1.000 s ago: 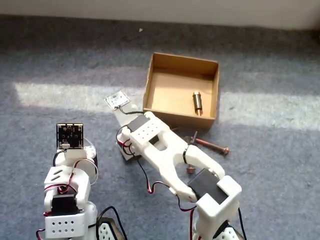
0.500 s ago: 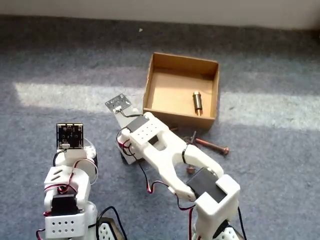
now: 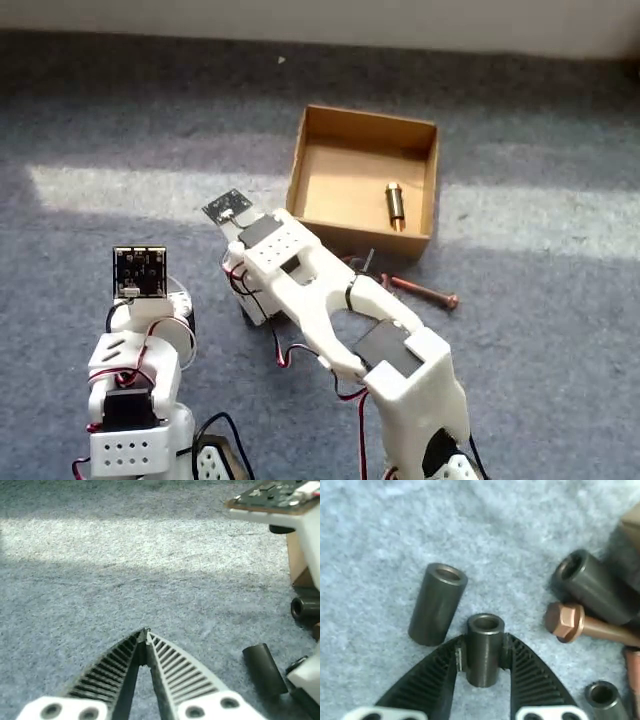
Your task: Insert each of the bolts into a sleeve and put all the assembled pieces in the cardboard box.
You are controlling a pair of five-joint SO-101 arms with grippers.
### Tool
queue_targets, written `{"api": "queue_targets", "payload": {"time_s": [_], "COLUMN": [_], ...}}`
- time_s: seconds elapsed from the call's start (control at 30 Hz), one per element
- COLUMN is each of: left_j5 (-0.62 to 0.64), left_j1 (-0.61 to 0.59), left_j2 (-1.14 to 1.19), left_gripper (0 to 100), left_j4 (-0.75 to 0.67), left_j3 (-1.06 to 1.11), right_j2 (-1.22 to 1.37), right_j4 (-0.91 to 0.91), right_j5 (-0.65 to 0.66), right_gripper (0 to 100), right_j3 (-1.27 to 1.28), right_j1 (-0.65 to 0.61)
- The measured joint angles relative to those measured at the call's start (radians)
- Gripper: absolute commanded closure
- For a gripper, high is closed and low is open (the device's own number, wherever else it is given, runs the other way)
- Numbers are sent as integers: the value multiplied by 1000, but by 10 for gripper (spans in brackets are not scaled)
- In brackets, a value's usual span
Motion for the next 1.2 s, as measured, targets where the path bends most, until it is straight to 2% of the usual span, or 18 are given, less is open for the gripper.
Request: {"api": "queue_targets", "payload": {"time_s": [0.07, 0.43, 0.83, 0.97, 1.2], "left_j5": [0, 0, 0, 0, 0], "left_j1": [0, 0, 0, 0, 0], "left_j2": [0, 0, 0, 0, 0], "left_gripper": [993, 993, 993, 993, 993], "left_j4": [0, 0, 0, 0, 0], "left_j3": [0, 0, 0, 0, 0], "right_j2": [8, -94, -586, -733, -1022], "right_j4": [8, 66, 89, 57, -124], "right_j5": [3, 11, 63, 63, 63], "right_gripper": [995, 993, 993, 993, 993], "right_j3": [-8, 17, 262, 388, 694], "right_j1": [3, 66, 132, 236, 485]}}
